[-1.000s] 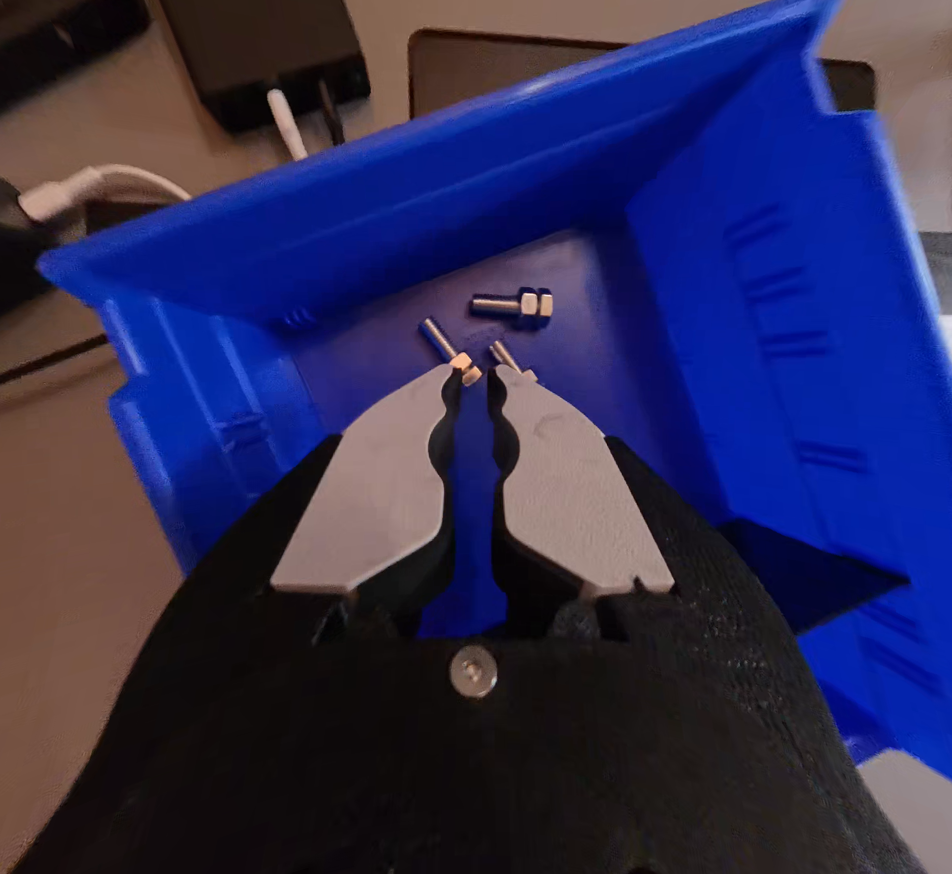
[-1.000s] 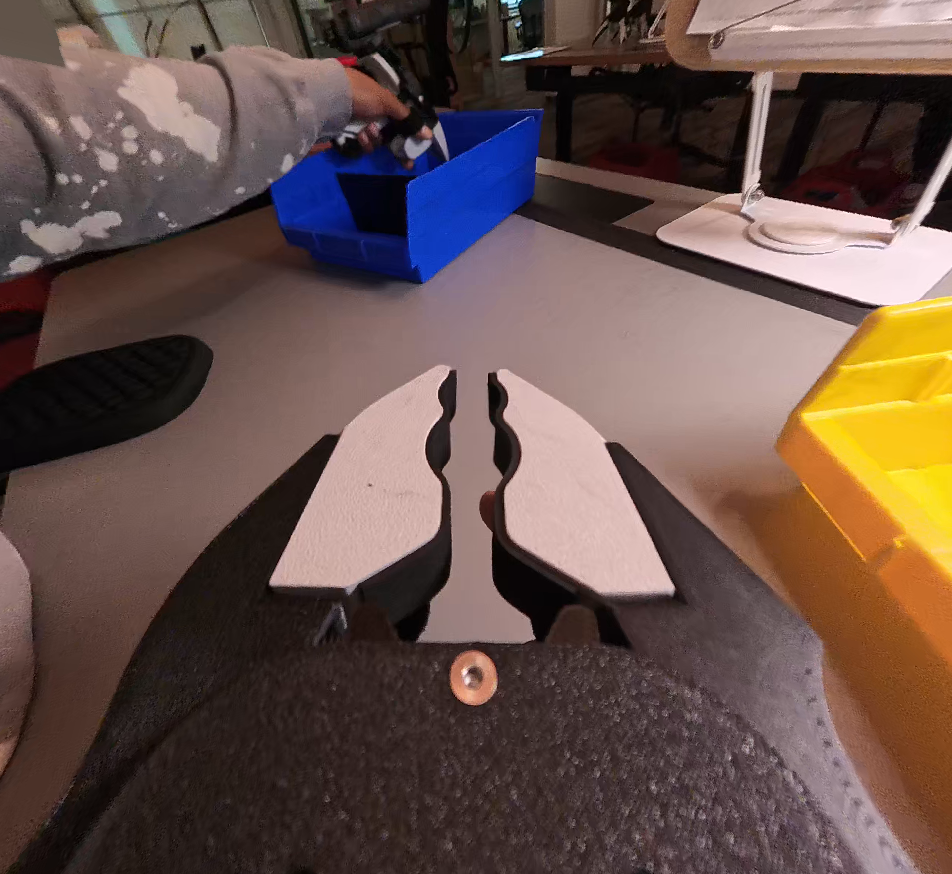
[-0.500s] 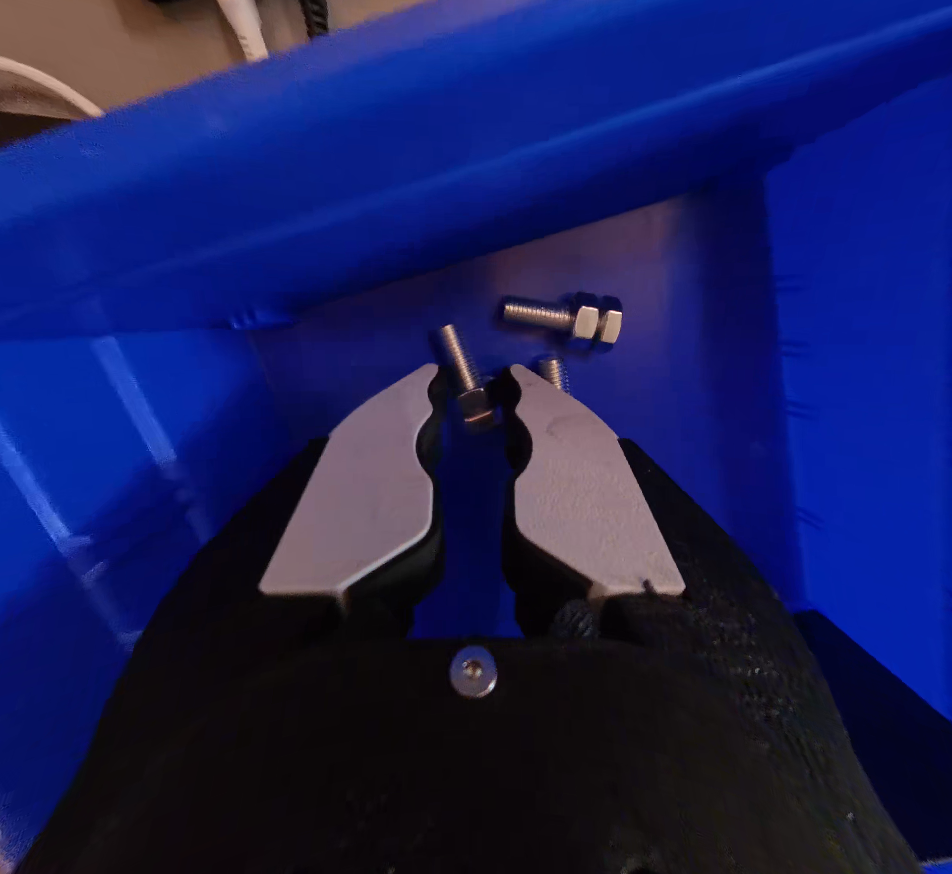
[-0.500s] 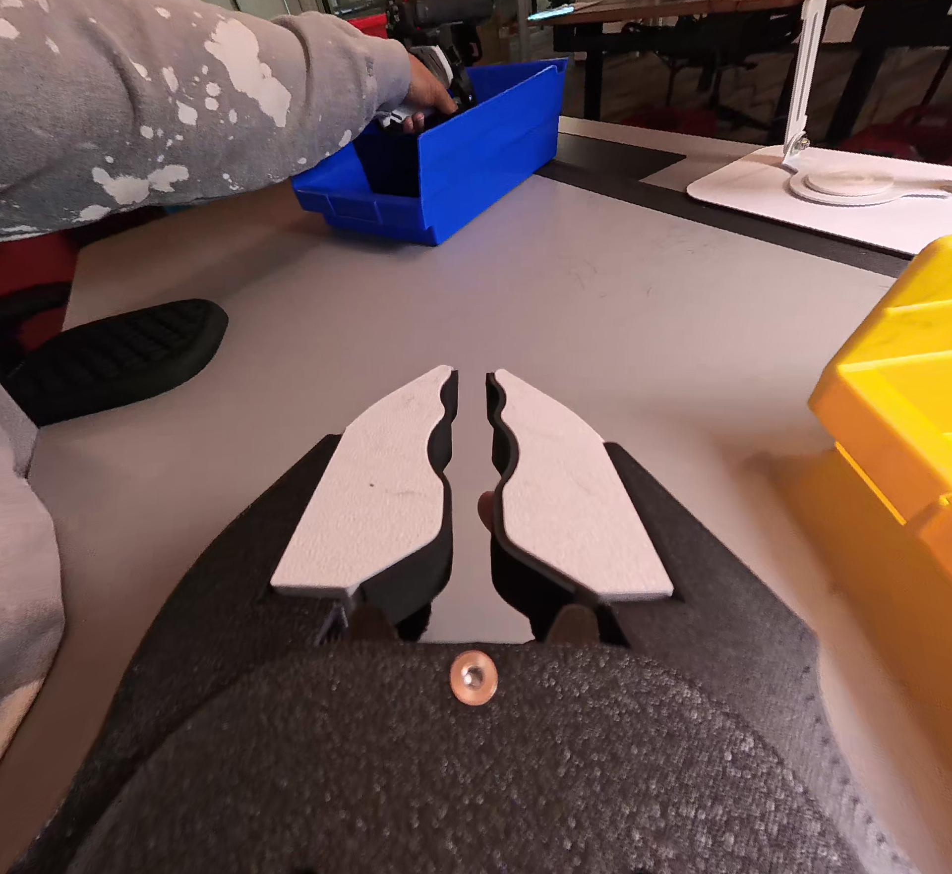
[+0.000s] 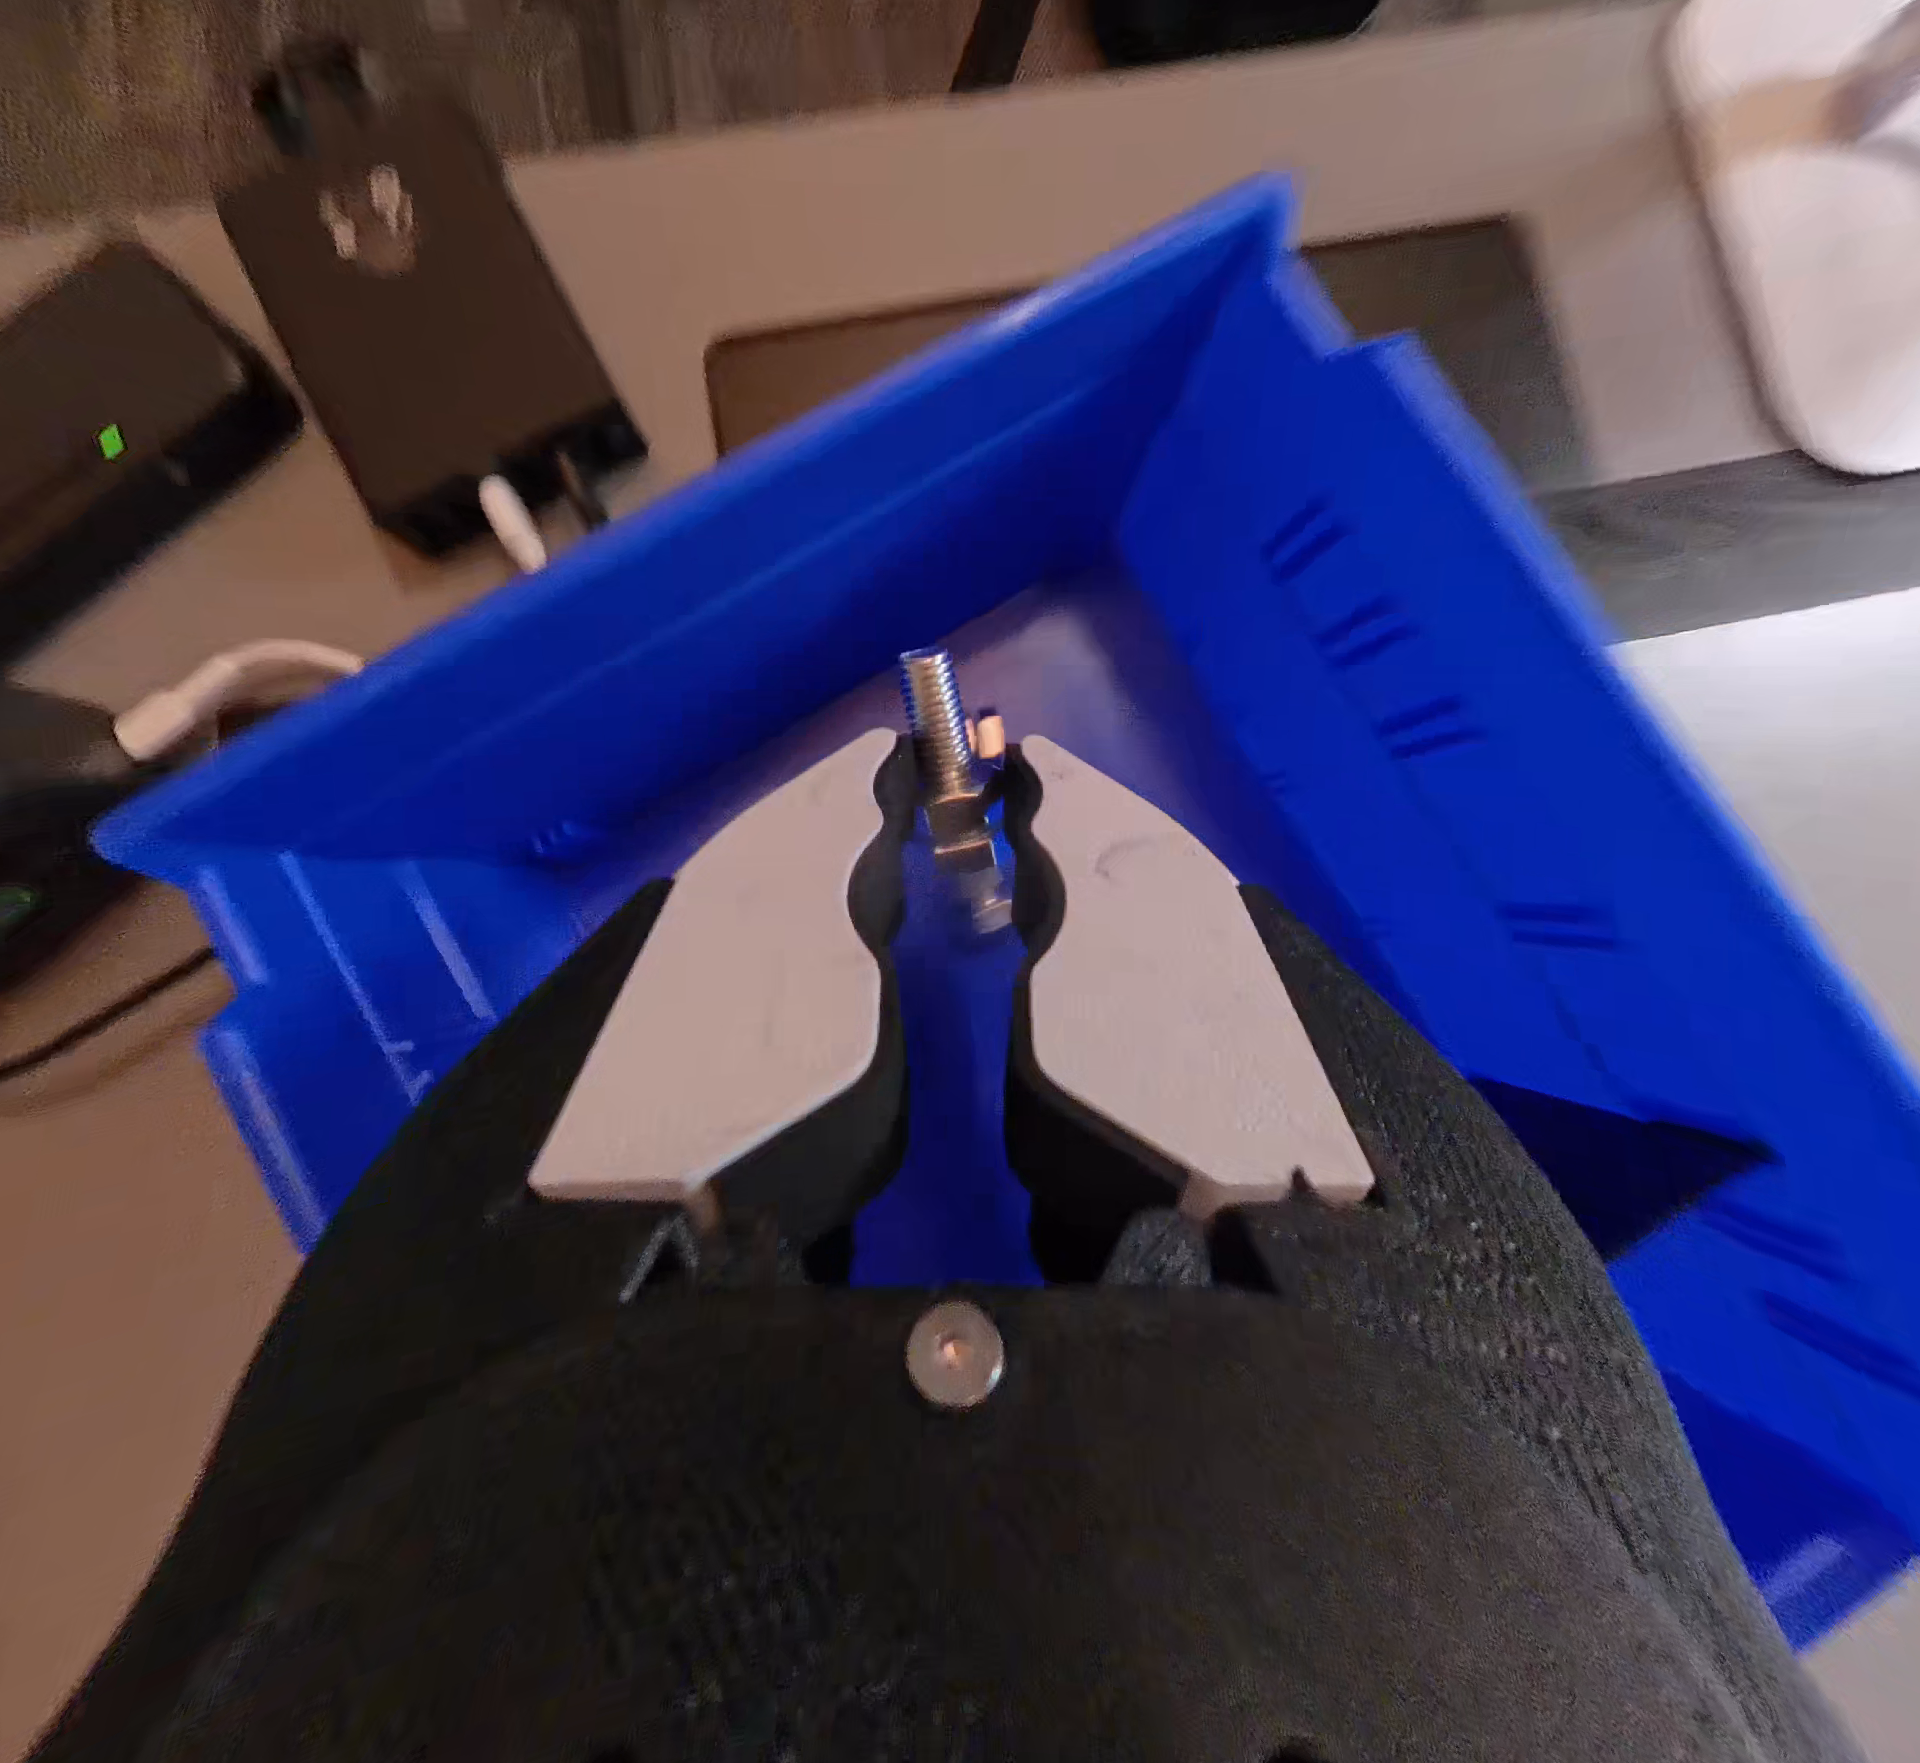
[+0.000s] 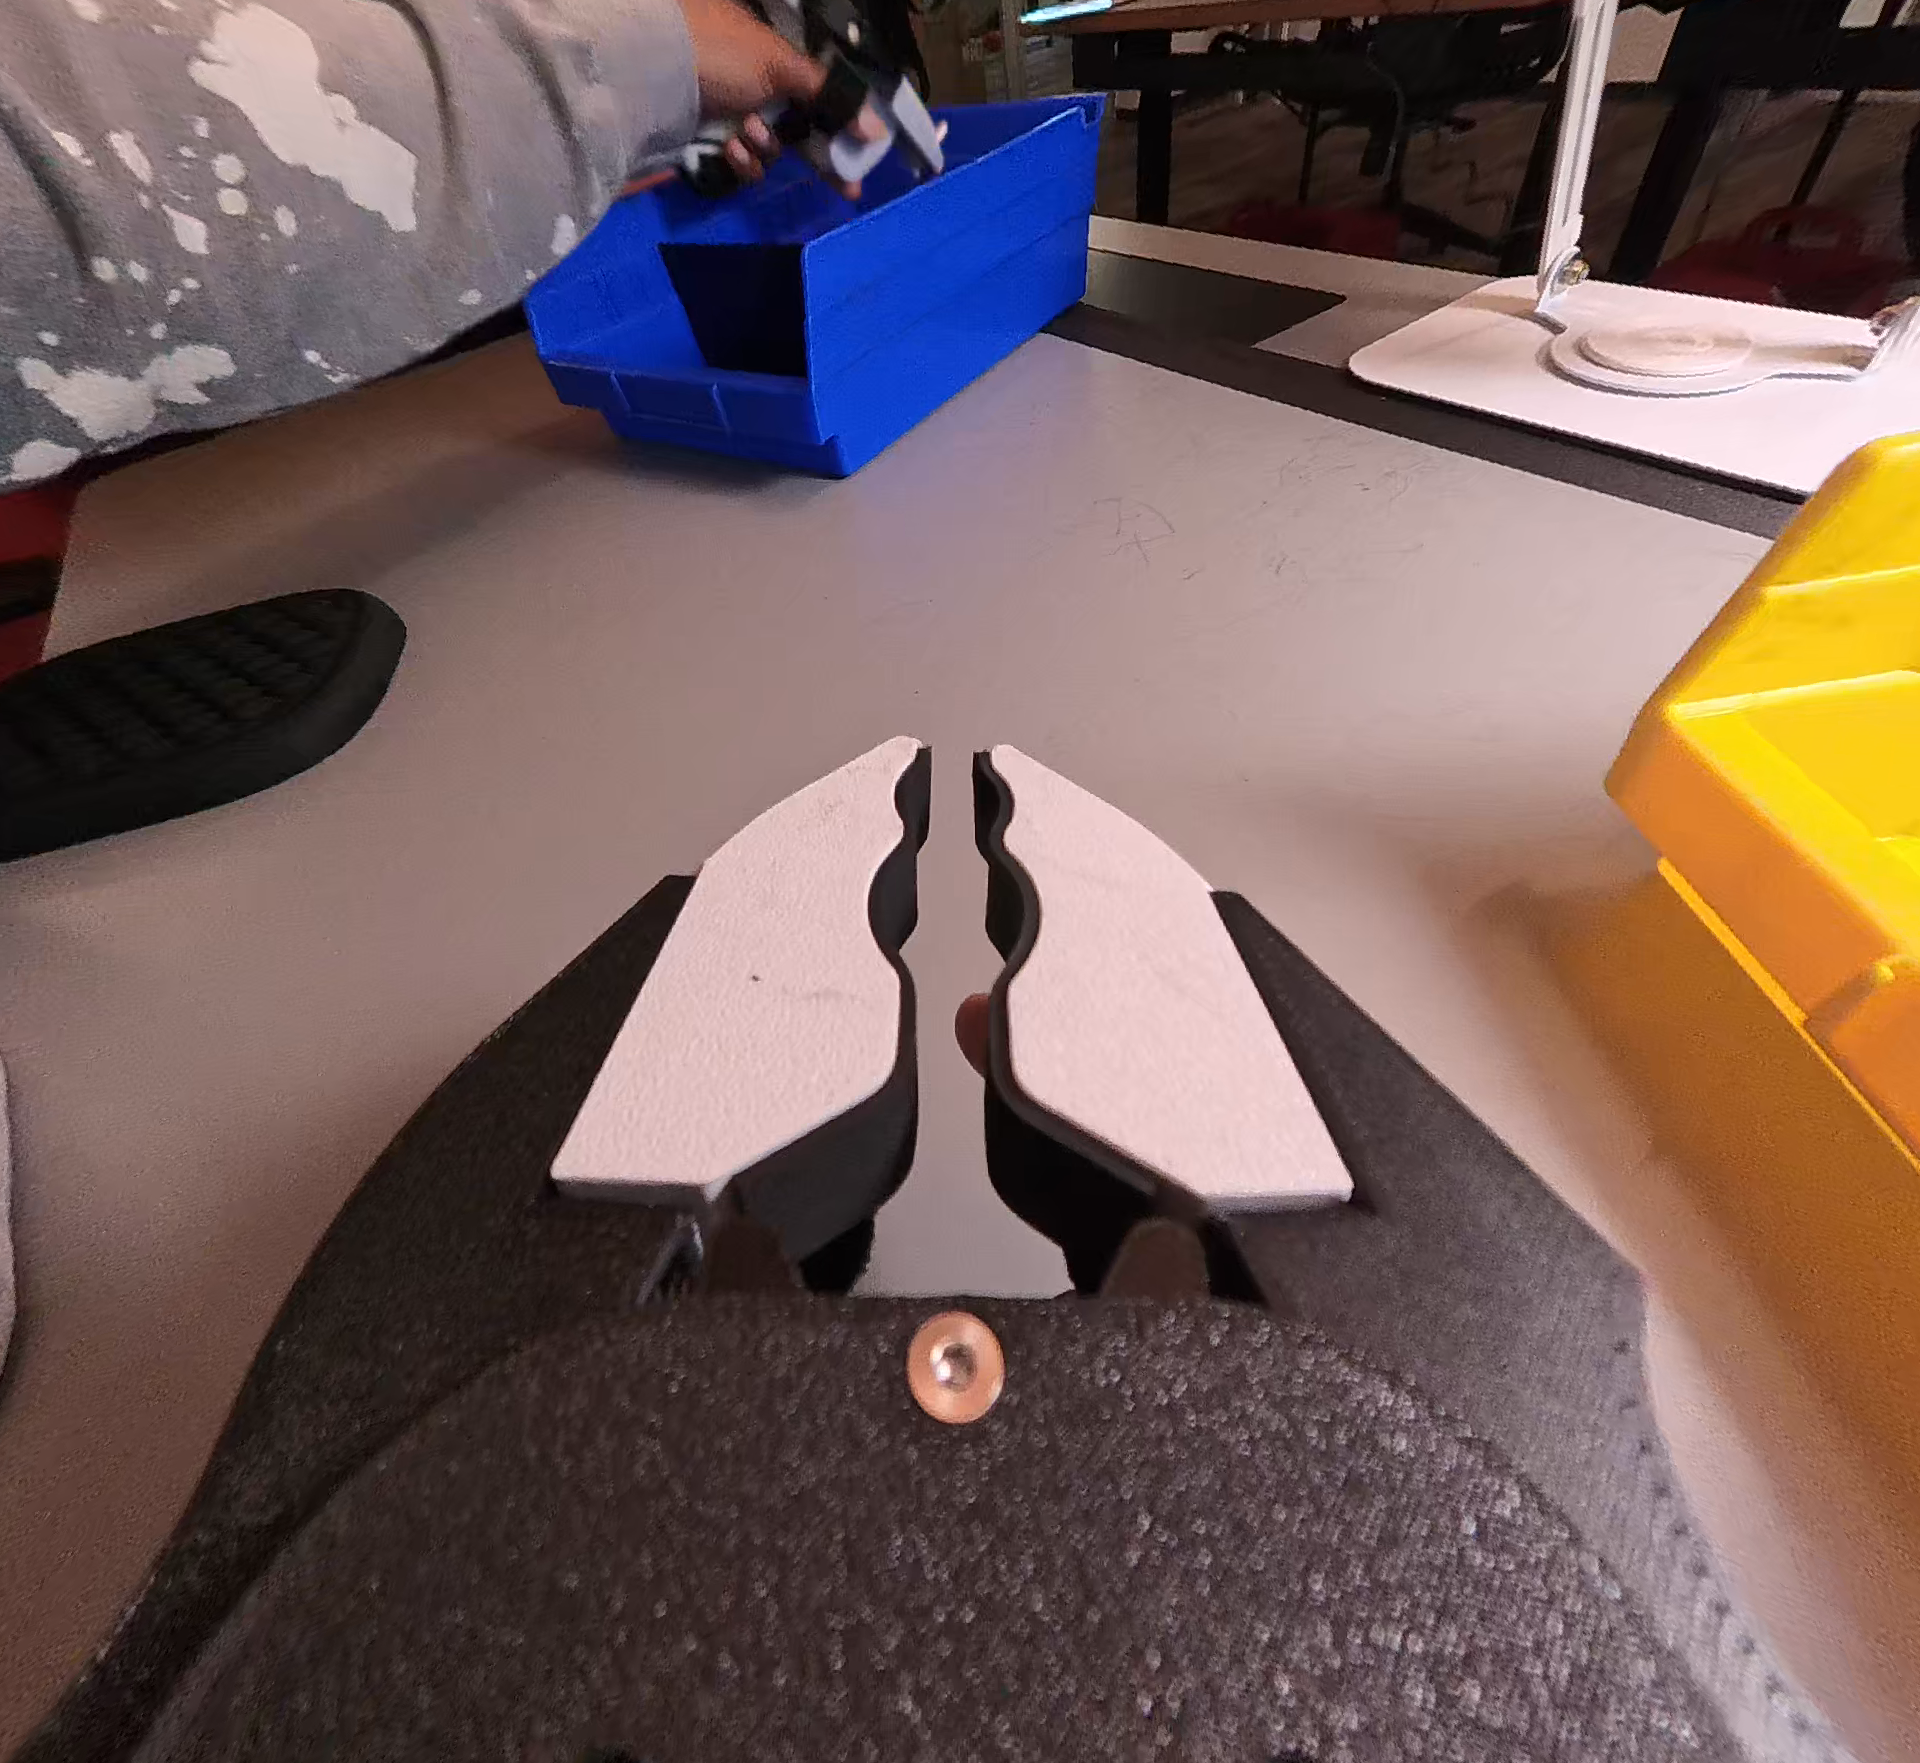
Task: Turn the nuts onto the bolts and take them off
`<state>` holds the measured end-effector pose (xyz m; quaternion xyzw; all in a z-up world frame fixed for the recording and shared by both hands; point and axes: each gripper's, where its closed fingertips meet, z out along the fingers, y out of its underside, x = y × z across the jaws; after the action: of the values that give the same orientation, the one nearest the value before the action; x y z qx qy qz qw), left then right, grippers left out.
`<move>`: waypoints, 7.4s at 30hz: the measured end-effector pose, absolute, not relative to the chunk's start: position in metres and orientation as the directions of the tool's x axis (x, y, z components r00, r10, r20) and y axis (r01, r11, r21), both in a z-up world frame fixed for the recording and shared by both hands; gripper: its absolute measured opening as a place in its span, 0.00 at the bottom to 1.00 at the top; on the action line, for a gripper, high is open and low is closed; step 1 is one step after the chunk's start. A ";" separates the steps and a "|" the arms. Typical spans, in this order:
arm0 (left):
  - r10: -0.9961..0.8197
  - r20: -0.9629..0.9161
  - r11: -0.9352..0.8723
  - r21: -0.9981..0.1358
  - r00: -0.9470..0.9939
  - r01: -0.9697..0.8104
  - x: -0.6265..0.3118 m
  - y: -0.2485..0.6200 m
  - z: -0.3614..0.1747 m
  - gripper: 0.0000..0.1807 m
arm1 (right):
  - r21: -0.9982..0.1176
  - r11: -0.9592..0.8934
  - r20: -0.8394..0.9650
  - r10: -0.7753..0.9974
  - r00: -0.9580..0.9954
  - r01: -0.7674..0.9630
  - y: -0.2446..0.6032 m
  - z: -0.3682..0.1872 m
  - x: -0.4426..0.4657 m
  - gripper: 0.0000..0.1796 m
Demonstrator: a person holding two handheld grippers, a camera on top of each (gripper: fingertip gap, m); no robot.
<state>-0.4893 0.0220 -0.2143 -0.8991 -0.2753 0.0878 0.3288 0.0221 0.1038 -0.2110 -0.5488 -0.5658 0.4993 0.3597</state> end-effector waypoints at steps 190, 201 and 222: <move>-0.523 0.110 0.193 -0.950 0.845 0.243 -0.052 0.024 -0.092 0.10 | -0.981 -0.192 -0.162 0.859 -0.485 -0.013 0.028 -0.077 -0.062 0.17; -0.546 0.167 0.202 -0.925 0.821 0.322 -0.062 0.021 -0.087 0.10 | -0.981 -0.194 -0.168 0.864 -0.475 -0.005 0.029 -0.079 -0.064 0.12; -0.685 0.244 -0.170 -0.970 0.686 0.175 -0.020 0.032 -0.149 0.10 | -0.922 0.358 0.197 0.762 -0.617 0.147 0.025 -0.122 -0.036 0.10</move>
<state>-0.0199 0.0317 -0.1486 -0.6805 0.1873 -0.3490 0.6164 -0.0365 0.0250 -0.1220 -0.2992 -0.7595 0.4812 0.3195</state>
